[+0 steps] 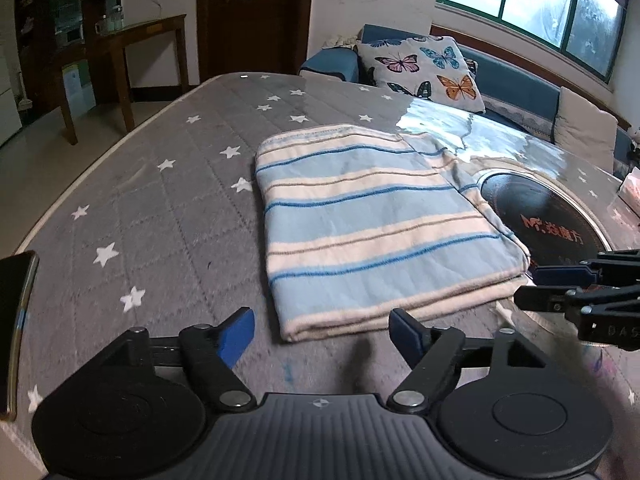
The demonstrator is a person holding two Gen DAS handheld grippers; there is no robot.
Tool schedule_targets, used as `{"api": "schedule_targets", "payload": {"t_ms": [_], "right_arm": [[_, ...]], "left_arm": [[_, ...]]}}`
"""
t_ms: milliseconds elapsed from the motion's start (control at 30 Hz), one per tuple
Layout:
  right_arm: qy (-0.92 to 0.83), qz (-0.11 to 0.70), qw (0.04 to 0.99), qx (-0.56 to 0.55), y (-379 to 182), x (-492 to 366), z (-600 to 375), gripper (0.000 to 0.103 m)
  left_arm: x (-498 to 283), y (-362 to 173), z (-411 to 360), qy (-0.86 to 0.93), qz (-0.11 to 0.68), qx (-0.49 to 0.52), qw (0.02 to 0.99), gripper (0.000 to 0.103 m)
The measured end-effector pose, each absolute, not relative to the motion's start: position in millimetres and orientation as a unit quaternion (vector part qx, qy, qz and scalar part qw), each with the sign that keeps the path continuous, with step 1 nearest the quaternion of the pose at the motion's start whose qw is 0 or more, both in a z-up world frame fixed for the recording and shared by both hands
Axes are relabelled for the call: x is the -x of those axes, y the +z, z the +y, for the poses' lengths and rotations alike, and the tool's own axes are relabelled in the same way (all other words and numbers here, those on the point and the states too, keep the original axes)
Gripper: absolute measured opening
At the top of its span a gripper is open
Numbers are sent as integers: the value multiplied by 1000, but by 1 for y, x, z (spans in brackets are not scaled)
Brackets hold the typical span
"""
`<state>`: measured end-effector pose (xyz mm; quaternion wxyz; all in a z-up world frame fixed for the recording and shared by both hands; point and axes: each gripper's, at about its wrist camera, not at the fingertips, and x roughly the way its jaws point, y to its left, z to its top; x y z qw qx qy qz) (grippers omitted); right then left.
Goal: Fold clothes
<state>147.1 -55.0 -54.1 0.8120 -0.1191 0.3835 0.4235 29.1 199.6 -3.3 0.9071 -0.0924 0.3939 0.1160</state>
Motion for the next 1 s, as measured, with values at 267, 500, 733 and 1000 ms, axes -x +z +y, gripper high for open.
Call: {"api": "schedule_targets", "payload": {"t_ms": [267, 500, 733, 1000], "right_arm": [[423, 380, 815, 112, -60, -129, -61, 56], [418, 380, 818, 107, -65, -114, -68, 70], [416, 370, 823, 112, -64, -101, -72, 82], [401, 360, 835, 112, -63, -91, -74, 96]], "left_arm": [[-16, -5, 188, 125, 389, 93, 908, 94], [-6, -5, 178, 124, 373, 94, 915, 103], [-1, -6, 169, 128, 362, 90, 919, 103], [2, -7, 161, 147, 367, 79, 915, 103]]}}
